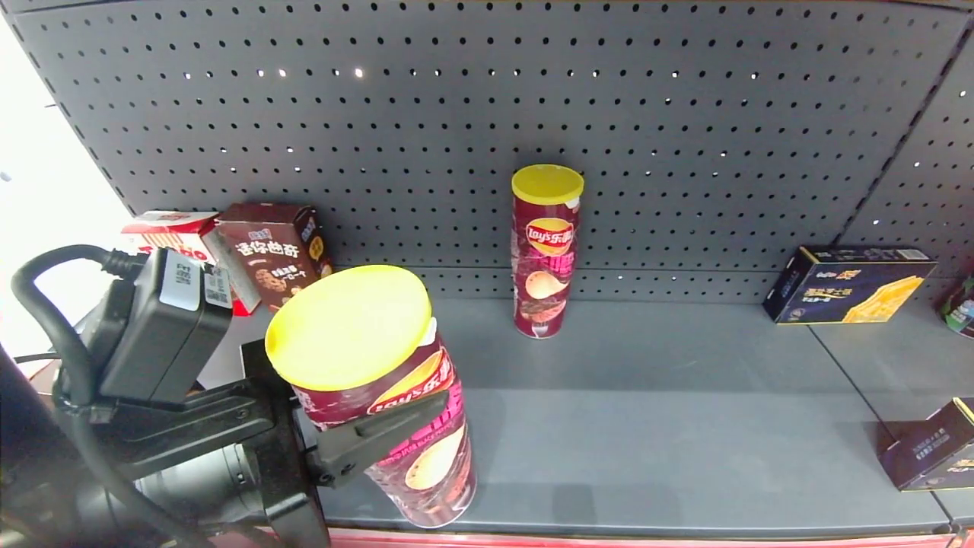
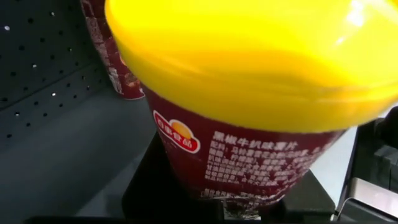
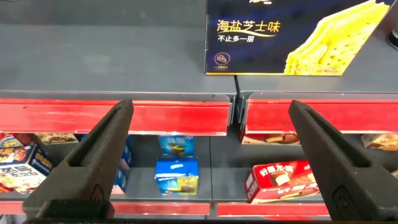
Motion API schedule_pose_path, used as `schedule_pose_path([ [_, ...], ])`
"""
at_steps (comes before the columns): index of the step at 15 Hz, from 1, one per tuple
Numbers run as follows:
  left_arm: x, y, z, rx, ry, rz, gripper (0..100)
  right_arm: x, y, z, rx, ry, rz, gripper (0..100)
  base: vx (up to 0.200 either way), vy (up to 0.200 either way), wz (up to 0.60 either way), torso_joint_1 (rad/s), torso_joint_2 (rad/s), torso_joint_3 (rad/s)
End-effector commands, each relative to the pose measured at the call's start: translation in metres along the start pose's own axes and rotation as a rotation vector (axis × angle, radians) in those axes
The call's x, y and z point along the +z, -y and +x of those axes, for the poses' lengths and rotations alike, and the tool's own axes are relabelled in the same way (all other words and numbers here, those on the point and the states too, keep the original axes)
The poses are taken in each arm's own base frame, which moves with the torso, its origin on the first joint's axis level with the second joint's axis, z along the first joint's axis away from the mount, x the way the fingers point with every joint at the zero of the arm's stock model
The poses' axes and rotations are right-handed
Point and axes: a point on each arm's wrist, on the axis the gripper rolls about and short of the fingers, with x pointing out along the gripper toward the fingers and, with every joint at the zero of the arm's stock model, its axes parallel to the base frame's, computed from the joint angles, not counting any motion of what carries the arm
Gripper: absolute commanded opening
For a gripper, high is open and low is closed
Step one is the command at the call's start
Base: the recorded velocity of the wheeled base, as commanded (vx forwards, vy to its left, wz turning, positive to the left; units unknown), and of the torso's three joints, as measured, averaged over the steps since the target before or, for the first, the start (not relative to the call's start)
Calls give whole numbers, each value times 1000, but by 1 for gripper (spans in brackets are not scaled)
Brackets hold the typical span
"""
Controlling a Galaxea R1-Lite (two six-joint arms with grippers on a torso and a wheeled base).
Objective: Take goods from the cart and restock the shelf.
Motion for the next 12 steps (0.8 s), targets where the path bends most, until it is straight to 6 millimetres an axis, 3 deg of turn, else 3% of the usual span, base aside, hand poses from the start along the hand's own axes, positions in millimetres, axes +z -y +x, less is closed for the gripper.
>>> schedule_pose_path([
  [1,2,1,-1,1,7,21,0,0,0,0,-1,-1,-3,100,0,0,0,0,0,0],
  [3,-2,1,-3,8,-10,40,0,0,1,0,-44,-7,-35,100,0,0,0,0,0,0],
  [6,9,-4,-2,30,30,36,0,1,1,0,-35,-2,-38,100,0,0,0,0,0,0],
  [7,13,-7,-4,26,43,25,0,34,1,-6,-32,83,-19,100,0,0,0,0,0,0],
  [8,11,-8,-5,11,40,16,0,89,0,14,15,11,47,100,0,0,0,0,0,0],
  [10,9,-9,-4,6,32,10,0,139,-1,26,73,122,58,100,0,0,0,0,0,0],
  [12,5,-10,-4,10,17,7,0,174,-5,48,183,117,52,100,0,0,0,0,0,0],
])
